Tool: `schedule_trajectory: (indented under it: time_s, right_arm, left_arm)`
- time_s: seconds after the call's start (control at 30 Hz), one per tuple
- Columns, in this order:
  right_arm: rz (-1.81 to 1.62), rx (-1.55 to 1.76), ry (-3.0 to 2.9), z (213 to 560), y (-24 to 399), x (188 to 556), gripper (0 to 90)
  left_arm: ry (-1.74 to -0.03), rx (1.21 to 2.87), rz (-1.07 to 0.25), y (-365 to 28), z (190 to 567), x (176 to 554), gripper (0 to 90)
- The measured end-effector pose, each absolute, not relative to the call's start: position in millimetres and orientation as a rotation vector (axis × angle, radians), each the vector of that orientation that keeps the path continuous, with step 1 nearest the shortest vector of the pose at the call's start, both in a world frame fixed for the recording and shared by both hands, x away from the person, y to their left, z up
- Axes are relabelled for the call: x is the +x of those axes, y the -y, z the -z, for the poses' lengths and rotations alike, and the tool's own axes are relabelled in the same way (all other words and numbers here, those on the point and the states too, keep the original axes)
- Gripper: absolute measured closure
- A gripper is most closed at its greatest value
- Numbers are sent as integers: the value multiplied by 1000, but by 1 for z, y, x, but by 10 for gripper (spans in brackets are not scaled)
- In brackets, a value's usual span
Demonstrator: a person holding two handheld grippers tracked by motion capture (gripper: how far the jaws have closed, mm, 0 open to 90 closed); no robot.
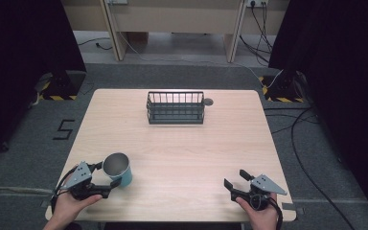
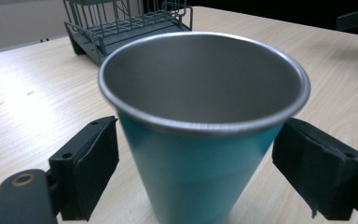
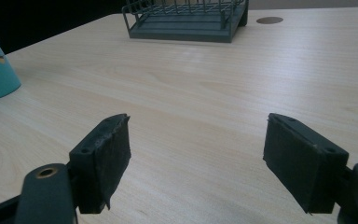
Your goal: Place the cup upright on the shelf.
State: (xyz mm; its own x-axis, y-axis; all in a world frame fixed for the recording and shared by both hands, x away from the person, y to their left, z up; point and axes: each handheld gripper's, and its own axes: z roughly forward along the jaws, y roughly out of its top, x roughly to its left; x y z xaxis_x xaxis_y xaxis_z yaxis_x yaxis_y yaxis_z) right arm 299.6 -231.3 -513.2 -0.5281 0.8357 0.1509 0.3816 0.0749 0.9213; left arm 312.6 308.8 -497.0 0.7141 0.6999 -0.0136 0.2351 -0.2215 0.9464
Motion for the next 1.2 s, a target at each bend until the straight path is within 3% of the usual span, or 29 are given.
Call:
schedule_trajectory:
  time_s: [0.7, 1.2]
  right_arm:
    - [-1442, 1186, -1961, 513, 231, 301, 245]
    - [-1450, 1193, -1947, 513, 232, 300, 248]
  left_arm:
    - [-724, 1754, -466, -299, 502, 328, 148]
    - [-690, 1728, -512, -289, 482, 339, 149]
